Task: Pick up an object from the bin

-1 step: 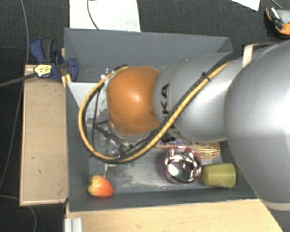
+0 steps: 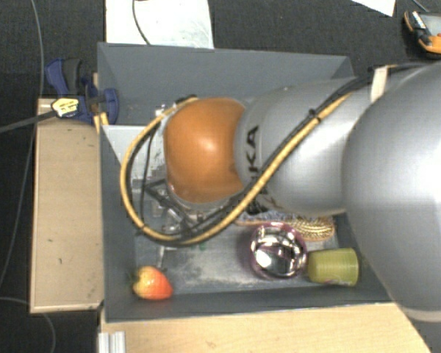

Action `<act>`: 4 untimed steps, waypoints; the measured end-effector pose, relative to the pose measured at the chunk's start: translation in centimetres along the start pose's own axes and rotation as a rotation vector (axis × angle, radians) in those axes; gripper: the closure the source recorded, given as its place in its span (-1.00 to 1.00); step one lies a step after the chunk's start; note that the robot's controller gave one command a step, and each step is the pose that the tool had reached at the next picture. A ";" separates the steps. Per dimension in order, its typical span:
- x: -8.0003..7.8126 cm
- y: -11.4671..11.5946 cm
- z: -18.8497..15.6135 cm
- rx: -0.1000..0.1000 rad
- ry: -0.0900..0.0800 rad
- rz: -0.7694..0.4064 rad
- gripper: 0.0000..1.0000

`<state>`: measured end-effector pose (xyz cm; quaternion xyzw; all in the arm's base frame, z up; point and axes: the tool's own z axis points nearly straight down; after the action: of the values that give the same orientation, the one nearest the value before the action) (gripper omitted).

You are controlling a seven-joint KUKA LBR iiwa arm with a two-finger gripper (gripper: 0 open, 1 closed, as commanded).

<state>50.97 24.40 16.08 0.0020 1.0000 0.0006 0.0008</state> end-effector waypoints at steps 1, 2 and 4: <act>1.3 0.2 6.0 -0.001 0.000 -0.715 -1.00; 1.9 0.6 3.8 -0.002 -0.005 -0.686 -1.00; 2.9 0.3 9.1 0.004 0.004 -1.242 -1.00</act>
Offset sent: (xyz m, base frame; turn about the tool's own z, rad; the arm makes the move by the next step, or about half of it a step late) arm -0.0200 0.0051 -0.0389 -0.6874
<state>48.08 24.75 7.01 -0.5803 0.8144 -0.0017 -0.0009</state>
